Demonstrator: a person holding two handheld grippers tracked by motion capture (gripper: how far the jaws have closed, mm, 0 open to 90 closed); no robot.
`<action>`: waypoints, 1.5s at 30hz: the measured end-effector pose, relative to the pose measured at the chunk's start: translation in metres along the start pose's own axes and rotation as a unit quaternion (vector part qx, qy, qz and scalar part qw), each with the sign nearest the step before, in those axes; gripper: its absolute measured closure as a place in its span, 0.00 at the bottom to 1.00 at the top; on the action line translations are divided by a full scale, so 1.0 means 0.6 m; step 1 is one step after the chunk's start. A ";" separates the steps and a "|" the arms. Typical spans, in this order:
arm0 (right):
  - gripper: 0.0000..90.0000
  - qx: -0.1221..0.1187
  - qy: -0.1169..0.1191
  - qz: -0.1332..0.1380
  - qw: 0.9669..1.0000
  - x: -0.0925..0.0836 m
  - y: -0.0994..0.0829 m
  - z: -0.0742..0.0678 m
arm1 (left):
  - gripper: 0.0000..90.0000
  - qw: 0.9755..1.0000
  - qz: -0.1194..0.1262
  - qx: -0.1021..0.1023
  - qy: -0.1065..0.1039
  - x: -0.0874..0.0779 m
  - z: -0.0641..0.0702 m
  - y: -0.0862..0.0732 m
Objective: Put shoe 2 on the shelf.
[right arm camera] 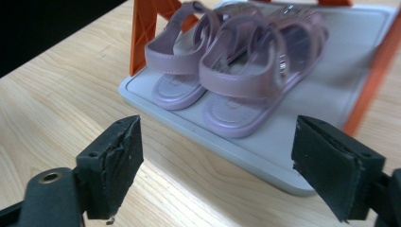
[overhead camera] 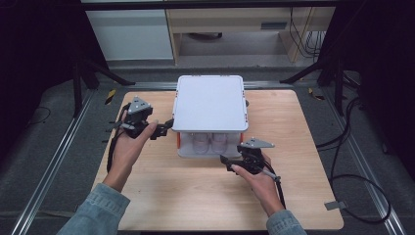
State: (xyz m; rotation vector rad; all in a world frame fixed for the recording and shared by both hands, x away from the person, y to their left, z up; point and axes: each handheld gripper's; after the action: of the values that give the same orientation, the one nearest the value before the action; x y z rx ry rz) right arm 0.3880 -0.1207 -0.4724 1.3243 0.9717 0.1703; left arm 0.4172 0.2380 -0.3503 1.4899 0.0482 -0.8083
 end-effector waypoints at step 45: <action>0.17 0.062 -0.189 -0.092 0.976 -0.047 -0.077 0.253 | 0.08 0.990 -0.121 -0.022 0.071 0.116 -0.145 -0.223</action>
State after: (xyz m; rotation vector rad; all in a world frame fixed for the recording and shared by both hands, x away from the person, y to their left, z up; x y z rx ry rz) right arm 0.4549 -0.2630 -0.5089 1.3109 0.7814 -0.2796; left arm 0.4403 0.3010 -0.5110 1.5169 0.3570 -0.8861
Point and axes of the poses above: each handheld gripper's, and its own axes: x roughly forward along the jaws, y roughly out of its top, z roughly to its right, and after that the axes turned 10 degrees about -x, right-handed
